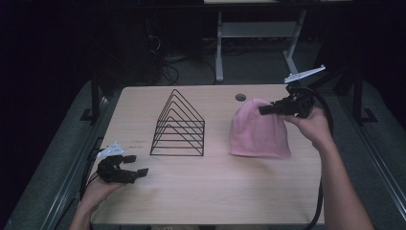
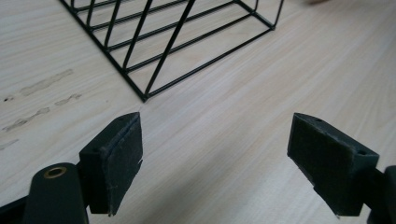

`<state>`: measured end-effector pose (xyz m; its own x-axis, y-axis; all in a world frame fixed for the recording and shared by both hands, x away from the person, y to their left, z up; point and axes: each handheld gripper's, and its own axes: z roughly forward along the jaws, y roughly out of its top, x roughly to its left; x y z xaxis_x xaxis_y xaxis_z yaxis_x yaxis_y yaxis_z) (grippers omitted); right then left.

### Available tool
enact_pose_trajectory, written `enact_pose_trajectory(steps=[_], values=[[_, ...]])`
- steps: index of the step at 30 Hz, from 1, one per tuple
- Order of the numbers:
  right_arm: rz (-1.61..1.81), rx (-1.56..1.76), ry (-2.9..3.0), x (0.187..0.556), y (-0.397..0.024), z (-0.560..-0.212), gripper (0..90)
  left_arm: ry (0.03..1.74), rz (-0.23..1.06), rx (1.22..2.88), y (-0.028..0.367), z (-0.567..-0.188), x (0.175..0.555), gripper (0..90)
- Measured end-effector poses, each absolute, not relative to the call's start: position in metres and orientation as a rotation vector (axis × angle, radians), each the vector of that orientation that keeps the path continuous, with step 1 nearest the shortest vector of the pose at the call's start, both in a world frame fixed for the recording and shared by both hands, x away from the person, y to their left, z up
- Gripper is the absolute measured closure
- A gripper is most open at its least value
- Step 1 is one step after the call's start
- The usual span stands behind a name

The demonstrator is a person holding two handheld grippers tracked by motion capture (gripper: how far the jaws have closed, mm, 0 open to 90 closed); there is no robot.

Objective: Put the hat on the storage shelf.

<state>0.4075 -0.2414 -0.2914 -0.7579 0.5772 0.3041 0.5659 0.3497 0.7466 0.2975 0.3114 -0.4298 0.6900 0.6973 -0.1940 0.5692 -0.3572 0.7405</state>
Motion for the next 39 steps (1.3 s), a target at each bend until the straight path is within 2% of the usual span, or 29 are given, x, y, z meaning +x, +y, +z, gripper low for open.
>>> enact_pose_trajectory(steps=[5, 22, 30, 39], values=[[1.419, 1.061, 2.56, 0.406, -0.242, -0.281, 76.0, 0.928, 0.157, 2.06, 0.31, -0.422, 0.299, 17.8], [1.401, 0.943, 2.544, 0.396, -0.233, -0.235, 75.7, 0.82, 0.155, 2.082, 0.314, -0.367, 0.307, 19.8], [1.43, 0.87, 2.555, 0.4, -0.215, -0.215, 75.8, 0.739, 0.178, 2.101, 0.305, -0.333, 0.318, 20.4], [1.462, 0.814, 2.557, 0.403, -0.197, -0.197, 75.8, 0.708, 0.154, 2.121, 0.295, -0.321, 0.327, 22.2]])
